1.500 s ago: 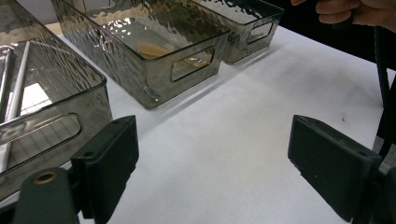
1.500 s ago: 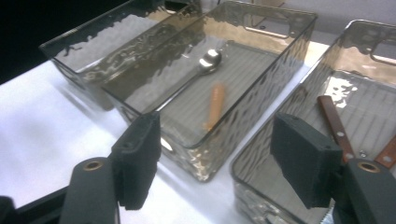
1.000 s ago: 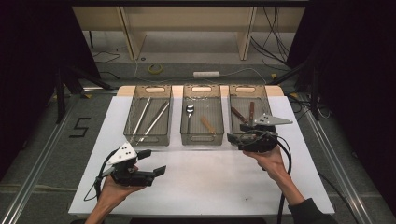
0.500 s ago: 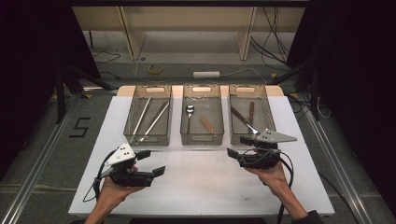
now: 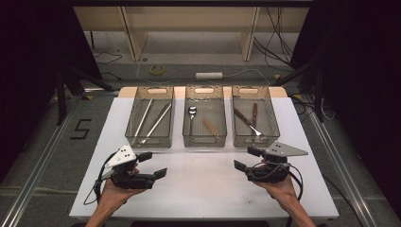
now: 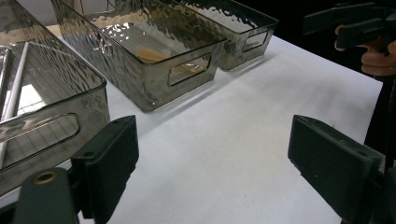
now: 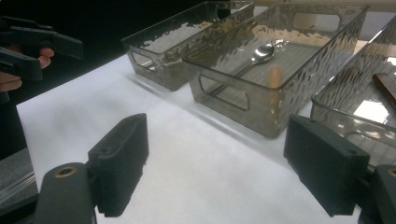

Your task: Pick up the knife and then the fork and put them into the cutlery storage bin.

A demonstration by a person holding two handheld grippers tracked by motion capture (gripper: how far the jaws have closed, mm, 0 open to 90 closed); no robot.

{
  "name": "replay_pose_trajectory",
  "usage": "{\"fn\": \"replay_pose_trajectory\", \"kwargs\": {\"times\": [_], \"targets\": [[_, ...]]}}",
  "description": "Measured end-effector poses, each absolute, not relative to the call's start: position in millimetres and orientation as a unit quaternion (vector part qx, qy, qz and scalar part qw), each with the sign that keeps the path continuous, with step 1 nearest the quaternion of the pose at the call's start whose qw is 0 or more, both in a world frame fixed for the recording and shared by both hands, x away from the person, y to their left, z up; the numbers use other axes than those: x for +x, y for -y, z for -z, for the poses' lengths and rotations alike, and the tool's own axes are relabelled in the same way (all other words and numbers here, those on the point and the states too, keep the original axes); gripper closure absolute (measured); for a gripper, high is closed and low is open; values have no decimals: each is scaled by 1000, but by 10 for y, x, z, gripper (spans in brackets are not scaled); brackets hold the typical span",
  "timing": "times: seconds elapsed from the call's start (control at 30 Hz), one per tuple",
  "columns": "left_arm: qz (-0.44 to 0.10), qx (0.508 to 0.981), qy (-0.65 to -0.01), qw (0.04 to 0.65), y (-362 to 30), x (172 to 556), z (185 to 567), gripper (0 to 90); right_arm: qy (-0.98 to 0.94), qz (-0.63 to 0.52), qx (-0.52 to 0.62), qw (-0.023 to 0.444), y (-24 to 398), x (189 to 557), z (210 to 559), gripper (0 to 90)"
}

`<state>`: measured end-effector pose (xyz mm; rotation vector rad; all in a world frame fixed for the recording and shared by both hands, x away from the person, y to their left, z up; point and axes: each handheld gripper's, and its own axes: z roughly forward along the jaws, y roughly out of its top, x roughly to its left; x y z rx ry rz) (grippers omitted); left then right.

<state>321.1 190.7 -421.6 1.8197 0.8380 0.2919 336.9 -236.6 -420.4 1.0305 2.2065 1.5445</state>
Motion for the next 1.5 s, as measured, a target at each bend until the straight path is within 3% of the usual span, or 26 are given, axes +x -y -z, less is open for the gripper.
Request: {"fn": "replay_pose_trajectory", "kwargs": {"times": [1.5], "targets": [[-119,755,-356,537,-1937,3184,4204,158,-768,-520,351,129,2417,3173,4266,231]]}}
